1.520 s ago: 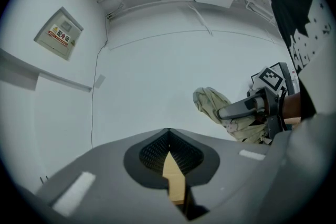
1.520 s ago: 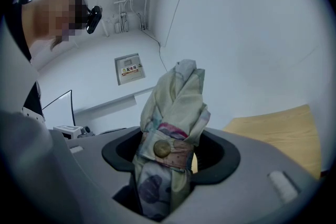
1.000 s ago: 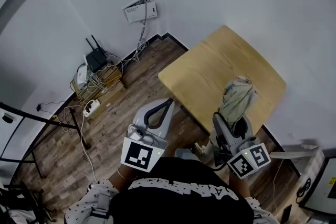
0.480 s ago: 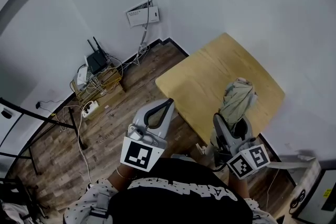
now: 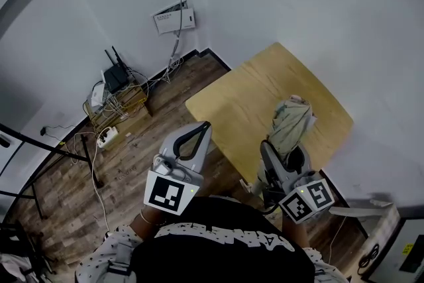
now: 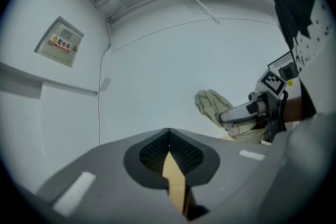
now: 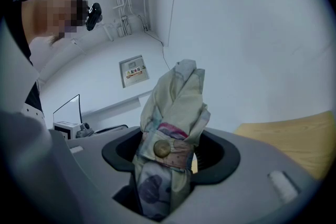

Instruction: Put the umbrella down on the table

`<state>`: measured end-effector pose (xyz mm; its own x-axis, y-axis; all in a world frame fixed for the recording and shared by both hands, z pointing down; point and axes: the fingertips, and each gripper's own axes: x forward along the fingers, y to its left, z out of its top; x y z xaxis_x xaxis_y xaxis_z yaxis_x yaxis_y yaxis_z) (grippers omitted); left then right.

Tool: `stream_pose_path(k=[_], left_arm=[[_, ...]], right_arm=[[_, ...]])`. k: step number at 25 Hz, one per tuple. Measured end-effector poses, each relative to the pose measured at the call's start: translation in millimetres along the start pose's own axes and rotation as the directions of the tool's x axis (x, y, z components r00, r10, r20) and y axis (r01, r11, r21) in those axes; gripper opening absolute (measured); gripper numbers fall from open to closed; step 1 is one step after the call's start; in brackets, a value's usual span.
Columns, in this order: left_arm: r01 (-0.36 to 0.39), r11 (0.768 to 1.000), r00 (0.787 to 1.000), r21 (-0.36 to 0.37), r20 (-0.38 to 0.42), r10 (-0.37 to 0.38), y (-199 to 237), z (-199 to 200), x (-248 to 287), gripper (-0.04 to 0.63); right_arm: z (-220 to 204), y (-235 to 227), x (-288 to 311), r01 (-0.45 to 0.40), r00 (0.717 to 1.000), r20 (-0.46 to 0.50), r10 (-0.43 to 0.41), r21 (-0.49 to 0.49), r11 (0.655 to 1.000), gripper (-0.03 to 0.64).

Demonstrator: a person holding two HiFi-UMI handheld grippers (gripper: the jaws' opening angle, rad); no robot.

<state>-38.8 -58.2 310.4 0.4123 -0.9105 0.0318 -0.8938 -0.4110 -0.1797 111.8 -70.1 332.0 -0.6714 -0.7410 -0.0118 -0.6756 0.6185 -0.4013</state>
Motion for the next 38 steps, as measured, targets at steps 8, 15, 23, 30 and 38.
stream_pose_path(k=[8,15,23,30,38], left_arm=[[0.012,1.000,1.000,-0.014,-0.015,-0.012,-4.3,-5.3,4.3,0.000],[0.067,0.998,0.998,0.017,-0.009,-0.067,-23.5,3.3,26.3,0.000],[0.130,0.991,0.991,-0.019,-0.023,-0.130,-24.9,-10.0,39.0,0.000],[0.248,0.968,0.968,-0.024,-0.022,-0.248,-12.0,-24.5,80.8,0.000],[0.390,0.921,0.921,0.006,-0.001,-0.390,8.5,-25.9,138.3,0.000]], right_arm=[[-1.3,-7.2,-2.9,0.016,1.000,-0.003,-0.016,0.005,1.000,0.291],[8.2,-27.2,-19.9,0.063,0.998,0.023,-0.063,0.015,0.998,0.291],[7.1,-39.6,-29.5,0.158,0.987,0.032,-0.158,0.003,0.987,0.291],[3.5,-54.9,-11.2,0.263,0.964,0.047,-0.263,-0.006,0.965,0.291],[7.5,-72.2,16.7,0.390,0.915,0.102,-0.390,0.023,0.920,0.291]])
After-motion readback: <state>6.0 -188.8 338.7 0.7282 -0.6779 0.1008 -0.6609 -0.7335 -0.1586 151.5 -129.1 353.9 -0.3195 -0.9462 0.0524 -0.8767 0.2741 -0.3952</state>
